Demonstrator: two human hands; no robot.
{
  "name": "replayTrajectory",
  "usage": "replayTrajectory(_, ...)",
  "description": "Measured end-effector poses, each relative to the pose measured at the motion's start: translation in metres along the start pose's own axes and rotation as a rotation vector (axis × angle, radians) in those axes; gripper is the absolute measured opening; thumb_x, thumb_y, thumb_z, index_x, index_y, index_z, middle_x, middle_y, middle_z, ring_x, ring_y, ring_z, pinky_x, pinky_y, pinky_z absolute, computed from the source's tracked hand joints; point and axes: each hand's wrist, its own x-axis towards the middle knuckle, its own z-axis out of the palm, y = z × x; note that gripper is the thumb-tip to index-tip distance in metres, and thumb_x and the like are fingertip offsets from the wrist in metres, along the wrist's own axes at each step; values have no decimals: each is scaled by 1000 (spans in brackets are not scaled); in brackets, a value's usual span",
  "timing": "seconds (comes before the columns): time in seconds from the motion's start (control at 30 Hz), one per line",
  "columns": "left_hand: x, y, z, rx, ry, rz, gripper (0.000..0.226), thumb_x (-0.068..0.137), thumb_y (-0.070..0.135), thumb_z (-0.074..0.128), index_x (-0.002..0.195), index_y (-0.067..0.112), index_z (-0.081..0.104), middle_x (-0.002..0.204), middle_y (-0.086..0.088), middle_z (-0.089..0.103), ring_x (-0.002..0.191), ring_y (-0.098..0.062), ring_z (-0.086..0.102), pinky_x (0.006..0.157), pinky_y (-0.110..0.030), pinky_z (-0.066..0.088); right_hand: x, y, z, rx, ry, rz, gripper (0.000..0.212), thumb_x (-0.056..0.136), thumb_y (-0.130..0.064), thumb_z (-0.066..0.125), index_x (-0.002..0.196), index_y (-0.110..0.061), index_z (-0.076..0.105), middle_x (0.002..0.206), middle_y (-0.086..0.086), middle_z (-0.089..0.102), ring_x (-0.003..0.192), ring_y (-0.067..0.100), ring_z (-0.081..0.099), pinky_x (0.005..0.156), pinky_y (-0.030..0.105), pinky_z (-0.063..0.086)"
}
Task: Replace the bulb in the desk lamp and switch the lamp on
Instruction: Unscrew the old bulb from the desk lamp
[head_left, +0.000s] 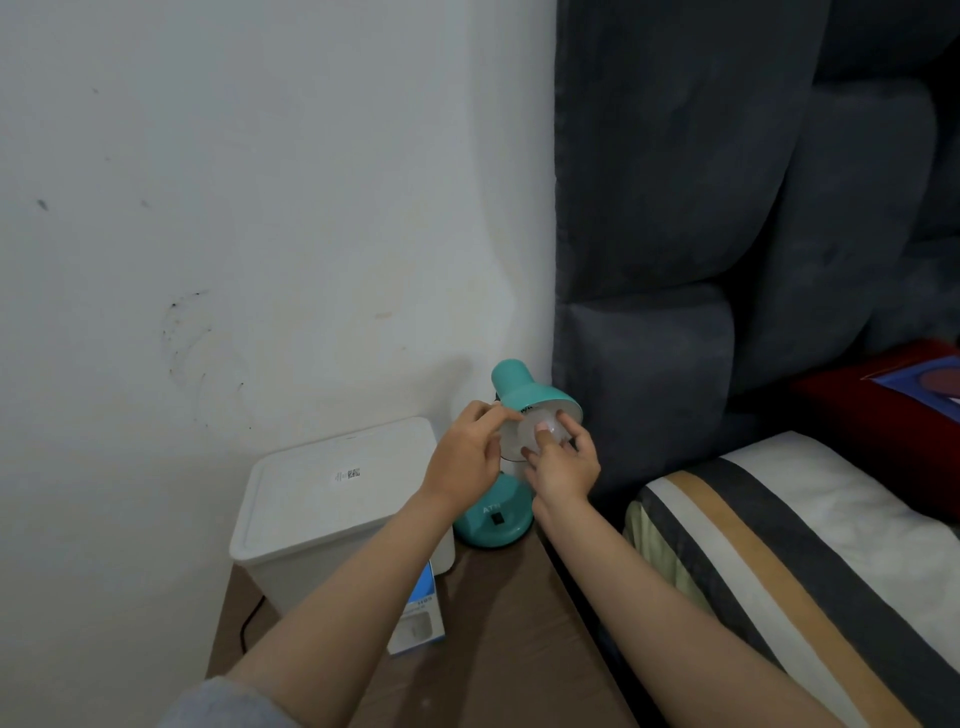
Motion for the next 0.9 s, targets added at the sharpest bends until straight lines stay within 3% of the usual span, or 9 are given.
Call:
replayTrajectory(0.17, 0, -1, 0, -16, 2, -7, 38, 83, -7, 50, 110, 19, 61, 94, -5, 54, 74, -14, 51, 64, -22, 46, -4, -5, 0, 2, -1, 8, 61, 77, 0, 72, 131, -19, 49, 133, 12, 55, 115, 26, 59, 100, 39, 49)
replayTrajectory(0.43, 0, -1, 0, -19, 9, -9, 38, 83, -7, 50, 110, 18, 61, 95, -6, 55, 74, -14, 52, 64, -18, 43, -5, -8, -3, 2, -30, 24, 51, 74, 7, 72, 118, -12, 55, 106, 5, 60, 103, 24, 61, 97, 42, 51)
replayTrajectory(0.63, -1, 0, 0, -8, 5, -6, 39, 82, -8, 50, 109, 18, 61, 95, -5, 55, 75, -13, 51, 64, -14, 42, -1, 1, -3, -49, -6, -3, 43, 71, -1, 77, 99, -27, 58, 113, 9, 66, 102, 25, 65, 91, 48, 54)
replayTrajectory(0.73, -1, 2, -1, -9, 10, -14, 37, 84, -6, 50, 109, 19, 62, 95, -6, 55, 75, -15, 52, 64, -21, 45, -1, -2, -8, -60, -12, -39, 44, 70, 5, 75, 99, -24, 58, 116, 12, 64, 105, 27, 63, 91, 41, 55)
replayTrajectory(0.9, 0, 2, 0, -19, 12, -34, 37, 83, -6, 50, 108, 18, 62, 99, -7, 60, 78, -18, 56, 68, -25, 47, -4, -11, -21, -105, -58, -106, 47, 71, 8, 71, 106, -16, 52, 117, 12, 59, 99, 23, 61, 66, 18, 47)
